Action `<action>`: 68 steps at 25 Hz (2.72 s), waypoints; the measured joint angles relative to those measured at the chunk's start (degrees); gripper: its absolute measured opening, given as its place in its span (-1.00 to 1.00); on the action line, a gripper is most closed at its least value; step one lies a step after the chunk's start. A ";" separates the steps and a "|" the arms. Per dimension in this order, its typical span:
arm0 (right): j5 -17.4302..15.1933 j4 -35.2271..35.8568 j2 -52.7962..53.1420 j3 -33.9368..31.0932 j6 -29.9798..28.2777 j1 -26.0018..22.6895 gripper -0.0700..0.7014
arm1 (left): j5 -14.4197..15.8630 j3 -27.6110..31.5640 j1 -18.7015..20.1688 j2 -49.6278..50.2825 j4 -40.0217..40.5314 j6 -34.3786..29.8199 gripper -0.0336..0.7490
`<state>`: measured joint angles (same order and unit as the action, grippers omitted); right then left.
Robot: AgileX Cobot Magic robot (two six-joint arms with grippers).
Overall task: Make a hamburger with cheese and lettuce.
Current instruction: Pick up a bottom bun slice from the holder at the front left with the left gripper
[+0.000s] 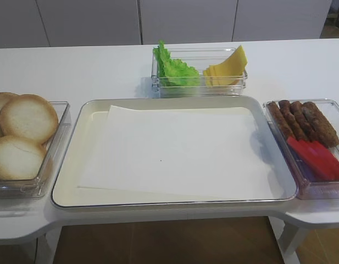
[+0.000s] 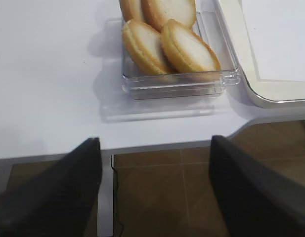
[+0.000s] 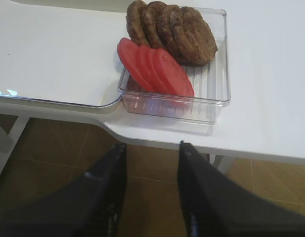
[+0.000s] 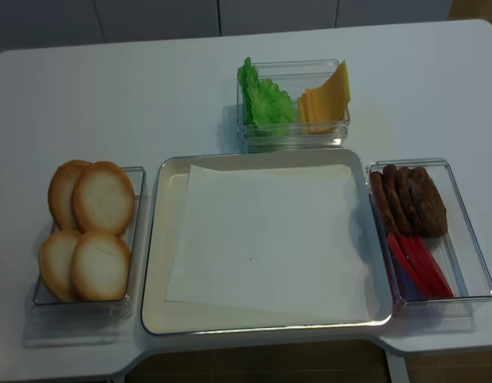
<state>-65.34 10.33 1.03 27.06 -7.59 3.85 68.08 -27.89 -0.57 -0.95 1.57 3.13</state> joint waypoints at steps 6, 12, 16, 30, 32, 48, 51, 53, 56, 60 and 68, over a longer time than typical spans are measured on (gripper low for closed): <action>0.00 0.03 0.00 0.00 0.00 0.00 -0.09 | 0.00 0.00 0.00 0.00 -0.08 0.00 0.37; 0.00 0.03 0.00 0.00 0.00 0.00 -0.09 | 0.00 0.00 0.00 0.00 -0.08 0.00 0.37; 0.00 0.03 0.00 0.00 0.00 0.00 -0.09 | 0.00 0.00 0.00 0.00 -0.08 0.00 0.37; 0.00 0.25 0.00 0.00 0.00 0.00 -0.09 | 0.00 0.00 0.00 0.00 -0.14 0.00 0.37; 0.00 0.35 0.00 -0.13 0.00 0.00 -0.09 | -0.08 0.00 0.00 0.00 -0.14 0.00 0.37; 0.00 0.35 0.00 -0.13 0.00 0.00 -0.09 | -1.31 -5.82 0.00 2.60 1.82 2.03 0.36; 0.00 0.35 0.00 -0.13 0.00 0.00 -0.09 | -2.76 -9.70 0.00 8.44 4.16 3.04 0.36; 0.00 0.35 0.00 -0.13 0.00 0.00 -0.09 | -4.25 -12.29 0.00 13.28 5.19 4.23 0.36; 0.00 0.35 0.00 -0.13 0.00 0.00 -0.09 | -5.73 -15.49 0.00 20.41 5.69 6.29 0.36; 0.00 0.35 0.00 -0.13 0.00 0.00 -0.09 | -6.49 -18.64 0.00 29.57 5.69 7.83 0.36; 0.00 0.35 0.00 -0.13 0.00 0.00 -0.09 | -8.85 -23.58 0.00 44.81 6.52 11.09 0.36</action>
<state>-65.34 10.68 1.03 26.93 -7.59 3.85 59.23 -51.48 -0.57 43.86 8.09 14.22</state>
